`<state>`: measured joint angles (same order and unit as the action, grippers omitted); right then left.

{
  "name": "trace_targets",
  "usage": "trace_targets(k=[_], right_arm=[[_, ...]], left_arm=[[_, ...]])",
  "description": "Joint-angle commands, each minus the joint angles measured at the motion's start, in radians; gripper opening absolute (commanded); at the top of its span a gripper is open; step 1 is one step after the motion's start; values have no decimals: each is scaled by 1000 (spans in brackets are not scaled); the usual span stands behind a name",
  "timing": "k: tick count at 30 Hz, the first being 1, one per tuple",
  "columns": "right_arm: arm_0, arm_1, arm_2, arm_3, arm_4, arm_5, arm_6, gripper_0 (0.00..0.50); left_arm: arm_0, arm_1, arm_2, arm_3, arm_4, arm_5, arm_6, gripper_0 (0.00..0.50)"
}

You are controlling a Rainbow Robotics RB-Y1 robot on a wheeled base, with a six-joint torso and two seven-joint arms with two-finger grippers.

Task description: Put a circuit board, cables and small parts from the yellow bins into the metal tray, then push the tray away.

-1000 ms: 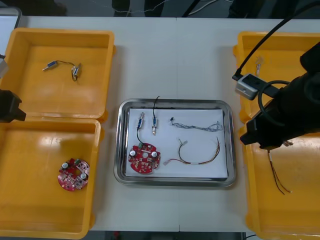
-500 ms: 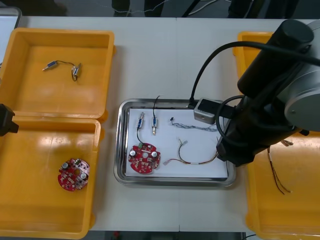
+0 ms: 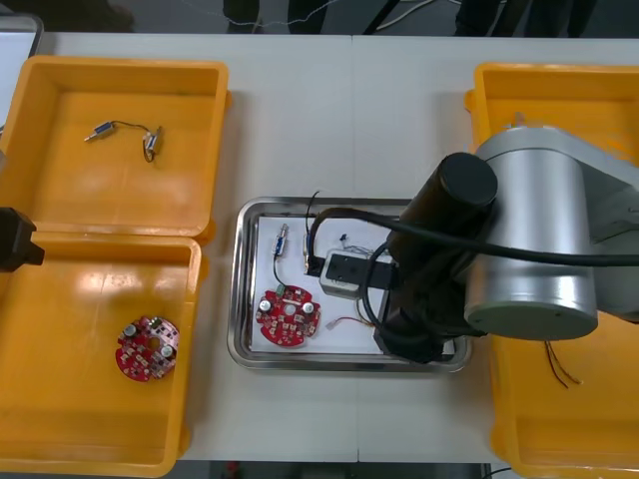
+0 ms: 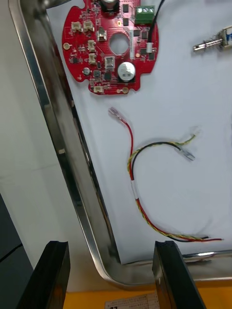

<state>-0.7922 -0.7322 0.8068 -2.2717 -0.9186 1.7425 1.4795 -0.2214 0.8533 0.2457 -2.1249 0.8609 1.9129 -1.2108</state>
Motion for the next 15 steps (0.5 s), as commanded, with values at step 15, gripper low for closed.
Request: trace_targets(k=[15], right_arm=[[-119, 73, 281, 107, 63, -189, 58, 500]], left_arm=[[14, -20, 33, -30, -6, -3, -70, 500]])
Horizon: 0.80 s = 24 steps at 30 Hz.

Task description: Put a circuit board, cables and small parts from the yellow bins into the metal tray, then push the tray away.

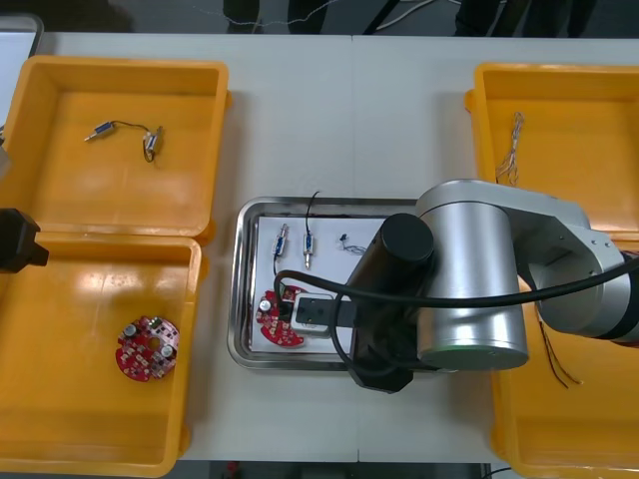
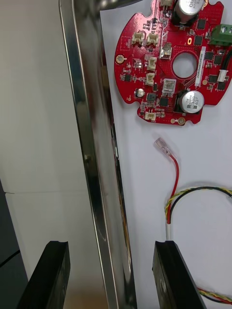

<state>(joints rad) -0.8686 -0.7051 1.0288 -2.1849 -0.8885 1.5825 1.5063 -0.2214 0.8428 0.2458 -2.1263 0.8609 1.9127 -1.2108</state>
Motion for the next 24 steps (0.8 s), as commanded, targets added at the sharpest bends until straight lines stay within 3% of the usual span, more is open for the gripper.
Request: trace_targets(k=[1, 9, 24], right_arm=[[-44, 49, 66, 25, 33, -32, 31, 500], [-73, 58, 155, 80, 49, -104, 31, 500], [-93, 102, 243, 128, 122, -102, 14, 500]], left_arm=[[14, -10, 33, -29, -6, -3, -70, 500], [14, -10, 33, -29, -6, -3, -70, 500], [14, -10, 33, -29, -6, -3, -70, 500]])
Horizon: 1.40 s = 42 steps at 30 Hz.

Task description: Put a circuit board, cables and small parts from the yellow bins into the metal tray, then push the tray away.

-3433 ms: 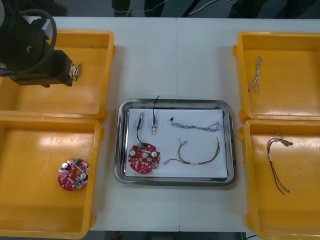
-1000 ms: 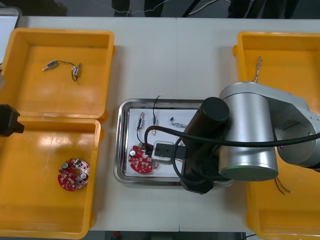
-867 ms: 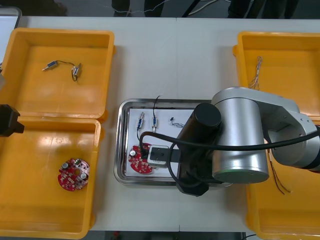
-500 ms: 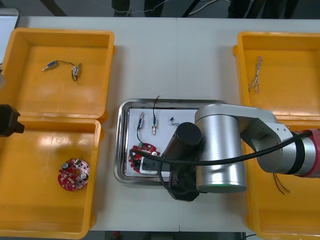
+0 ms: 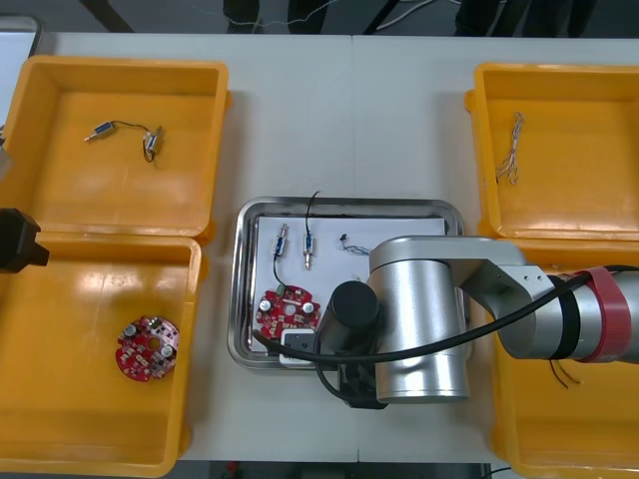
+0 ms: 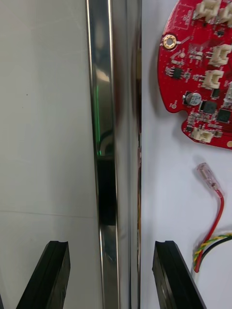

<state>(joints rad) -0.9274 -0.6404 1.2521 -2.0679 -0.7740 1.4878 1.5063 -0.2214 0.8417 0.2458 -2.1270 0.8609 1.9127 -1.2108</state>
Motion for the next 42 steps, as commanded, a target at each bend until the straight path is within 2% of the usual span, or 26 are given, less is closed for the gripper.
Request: trace_targets(k=[1, 10, 15, 28, 29, 31, 32, 33, 34, 35, 36, 38, 40, 42], right_arm=[[-34, 45, 24, 20, 10, -8, 14, 500], [-27, 91, 35, 75, 35, -8, 12, 500], [-8, 94, 36, 80, 70, -8, 15, 500], [-2, 94, 36, 80, 97, -8, 15, 500], [-2, 94, 38, 80, 97, -8, 15, 458], [-2, 91, 38, 80, 97, -8, 15, 412], [-1, 90, 36, 80, 97, -8, 15, 312], [-2, 90, 38, 80, 96, -8, 15, 260], [-1, 88, 38, 80, 93, -8, 12, 155], [-2, 87, 38, 80, 90, -8, 12, 101], [-1, 87, 38, 80, 88, -8, 12, 86], [-1, 85, 36, 80, 88, -8, 12, 23], [-1, 87, 36, 80, 90, -8, 12, 0], [-2, 85, 38, 80, 91, -8, 12, 0]], left_arm=[[14, -9, 33, -28, -6, -3, -70, 500], [14, -9, 33, -28, -6, -3, -70, 500], [14, -9, 33, -28, -6, -3, -70, 500], [14, -9, 33, -28, -6, -3, -70, 500], [14, -9, 33, -28, -6, -3, -70, 500], [14, -9, 33, -28, -6, -3, -70, 500], [14, -9, 33, -28, -6, -3, -70, 500], [14, -9, 33, -28, -6, -3, -70, 500], [14, -9, 33, -28, -6, -3, -70, 500], [14, -9, 33, -28, -6, -3, -70, 500], [14, -9, 33, -28, -6, -3, -70, 500], [14, -9, 33, -28, -6, -3, -70, 500], [14, -9, 33, -28, -6, -3, -70, 500], [14, -9, 33, -28, -6, -3, -70, 500]])
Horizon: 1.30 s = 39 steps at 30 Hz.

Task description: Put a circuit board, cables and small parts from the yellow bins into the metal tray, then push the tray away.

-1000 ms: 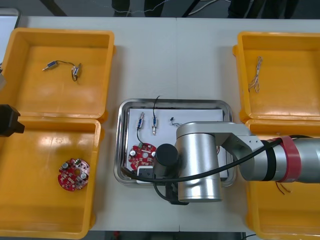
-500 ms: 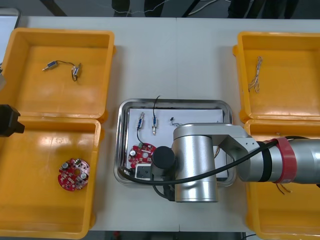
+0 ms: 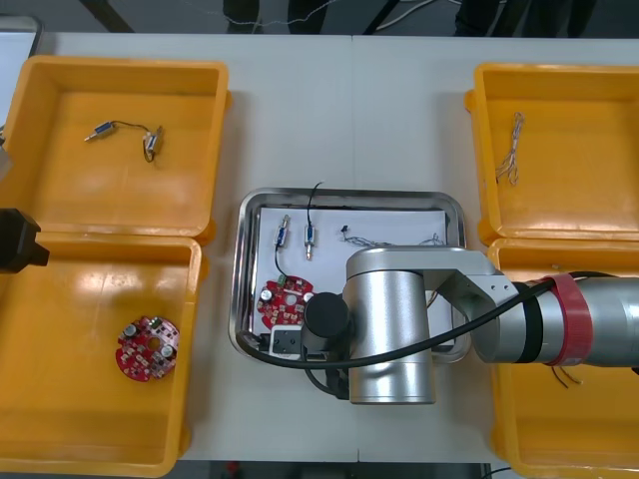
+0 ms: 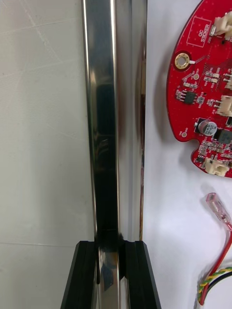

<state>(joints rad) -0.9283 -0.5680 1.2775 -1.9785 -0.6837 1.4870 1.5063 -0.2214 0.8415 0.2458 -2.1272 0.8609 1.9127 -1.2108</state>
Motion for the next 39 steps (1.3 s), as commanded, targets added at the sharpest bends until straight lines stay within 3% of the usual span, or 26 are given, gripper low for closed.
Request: trace_targets(k=[1, 15, 31, 39], right_arm=[[-1, 13, 11, -10, 1, -7, 12, 0], [-24, -12, 11, -10, 9, -17, 35, 0], [-119, -20, 11, 52, -68, -30, 77, 0], [-198, -21, 10, 109, -148, -40, 104, 0]], left_arm=[[14, -9, 33, -28, -6, -3, -70, 500], [14, -9, 33, -28, -6, -3, -70, 500], [14, -9, 33, -28, -6, -3, -70, 500], [14, -9, 33, -28, -6, -3, -70, 500]])
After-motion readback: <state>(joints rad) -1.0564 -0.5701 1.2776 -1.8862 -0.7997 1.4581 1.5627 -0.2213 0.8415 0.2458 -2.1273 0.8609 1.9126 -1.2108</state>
